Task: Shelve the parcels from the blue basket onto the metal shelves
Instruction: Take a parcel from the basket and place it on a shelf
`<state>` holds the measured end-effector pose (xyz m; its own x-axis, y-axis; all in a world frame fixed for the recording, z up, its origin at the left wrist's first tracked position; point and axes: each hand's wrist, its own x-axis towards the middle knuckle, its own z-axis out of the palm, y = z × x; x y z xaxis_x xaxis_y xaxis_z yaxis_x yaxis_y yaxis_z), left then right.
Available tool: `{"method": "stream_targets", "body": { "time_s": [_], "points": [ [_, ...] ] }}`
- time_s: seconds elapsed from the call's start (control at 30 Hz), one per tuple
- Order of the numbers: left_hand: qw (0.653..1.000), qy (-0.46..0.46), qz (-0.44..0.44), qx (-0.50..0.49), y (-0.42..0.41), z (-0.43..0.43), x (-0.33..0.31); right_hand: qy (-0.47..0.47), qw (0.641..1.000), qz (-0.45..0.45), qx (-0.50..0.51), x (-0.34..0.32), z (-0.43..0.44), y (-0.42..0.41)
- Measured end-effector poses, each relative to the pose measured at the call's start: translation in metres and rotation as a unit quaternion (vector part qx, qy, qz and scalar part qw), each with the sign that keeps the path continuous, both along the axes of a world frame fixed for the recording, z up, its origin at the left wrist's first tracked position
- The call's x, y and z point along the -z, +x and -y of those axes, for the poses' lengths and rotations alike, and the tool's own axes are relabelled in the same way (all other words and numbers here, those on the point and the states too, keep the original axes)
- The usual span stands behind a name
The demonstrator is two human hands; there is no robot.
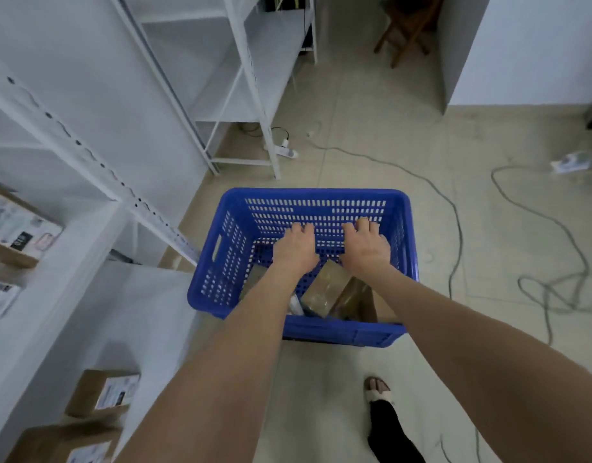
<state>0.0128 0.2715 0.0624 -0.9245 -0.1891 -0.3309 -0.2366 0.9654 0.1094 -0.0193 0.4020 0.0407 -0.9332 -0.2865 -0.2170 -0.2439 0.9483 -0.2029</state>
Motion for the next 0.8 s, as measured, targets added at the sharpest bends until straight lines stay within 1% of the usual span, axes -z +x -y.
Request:
{"method": "stream_targets", "body": {
  "time_s": [0.2,0.27,0.3,0.37,0.43,0.47,0.57,0.67,0.7,0.73,0.77,0.8],
  "points": [
    [0.995,0.027,0.087,-0.035,-0.069,-0.012,0.075,-0.001,0.998,0.056,-0.013,0.065,0.003,-0.079],
    [0.991,0.033,0.117,-0.050,-0.084,-0.007,0.105,-0.017,0.995,0.098,0.007,0.094,0.013,-0.095],
    [0.989,0.041,0.133,-0.060,-0.091,-0.003,0.121,-0.030,0.990,0.134,0.032,0.109,0.020,-0.101],
    [0.982,0.059,0.161,-0.081,-0.102,0.005,0.156,-0.072,0.964,0.228,0.119,0.144,0.032,-0.114],
    [0.973,0.080,0.192,-0.102,-0.113,0.013,0.193,-0.108,0.914,0.320,0.226,0.183,0.041,-0.123],
    [0.967,0.091,0.209,-0.110,-0.116,0.016,0.212,-0.113,0.891,0.352,0.264,0.205,0.043,-0.126],
    [0.953,0.122,0.242,-0.135,-0.128,0.022,0.268,-0.106,0.853,0.397,0.322,0.266,0.048,-0.138],
    [0.940,0.154,0.261,-0.157,-0.133,0.025,0.314,-0.054,0.824,0.442,0.350,0.318,0.048,-0.143],
    [0.935,0.166,0.269,-0.160,-0.134,0.025,0.323,-0.068,0.815,0.460,0.347,0.332,0.049,-0.144],
    [0.928,0.181,0.281,-0.164,-0.135,0.026,0.331,-0.102,0.802,0.469,0.356,0.346,0.051,-0.145],
    [0.921,0.201,0.291,-0.164,-0.135,0.026,0.337,-0.120,0.796,0.464,0.370,0.360,0.051,-0.146],
    [0.912,0.228,0.296,-0.169,-0.135,0.028,0.341,-0.117,0.793,0.461,0.380,0.373,0.053,-0.148]
  ]
}}
